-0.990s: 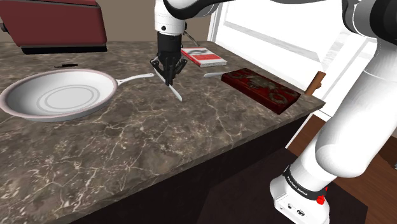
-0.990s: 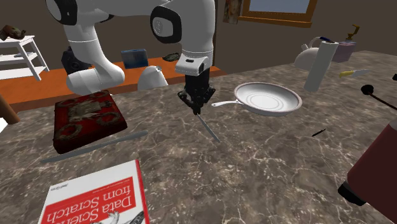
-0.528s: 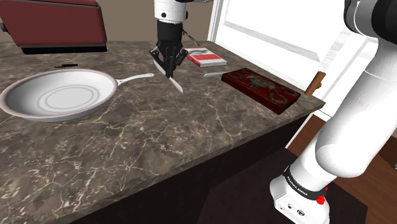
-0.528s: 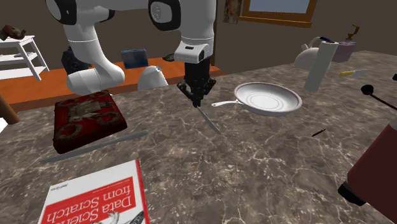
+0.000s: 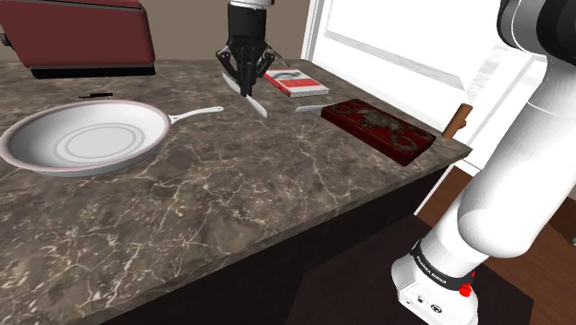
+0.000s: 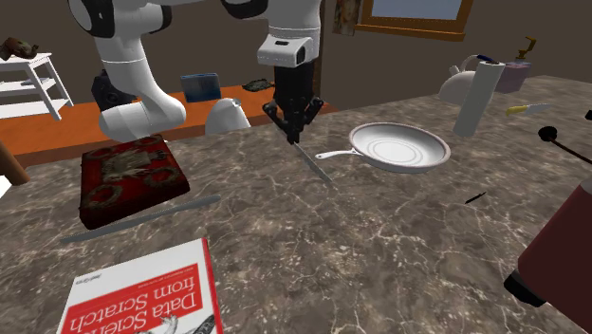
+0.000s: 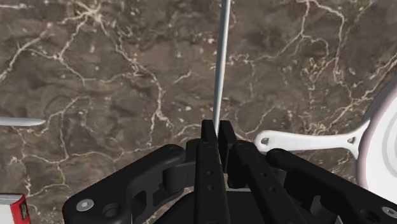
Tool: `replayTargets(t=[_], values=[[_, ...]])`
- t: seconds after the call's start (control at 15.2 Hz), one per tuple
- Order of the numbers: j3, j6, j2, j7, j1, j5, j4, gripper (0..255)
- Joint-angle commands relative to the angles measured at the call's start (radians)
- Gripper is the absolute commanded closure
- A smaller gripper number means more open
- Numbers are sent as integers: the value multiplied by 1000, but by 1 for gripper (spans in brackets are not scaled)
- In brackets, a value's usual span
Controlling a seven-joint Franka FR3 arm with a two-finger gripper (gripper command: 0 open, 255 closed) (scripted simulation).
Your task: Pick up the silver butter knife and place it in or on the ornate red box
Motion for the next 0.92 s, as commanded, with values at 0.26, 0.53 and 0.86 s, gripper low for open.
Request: replayTargets(t=[0.26,0.53,0.86], values=[[2,-84,12,6,4,-5,95,255],[5,-144,29,11,8,-11,170,255],[-33,-130,-130,-77,-45,44,5,255]])
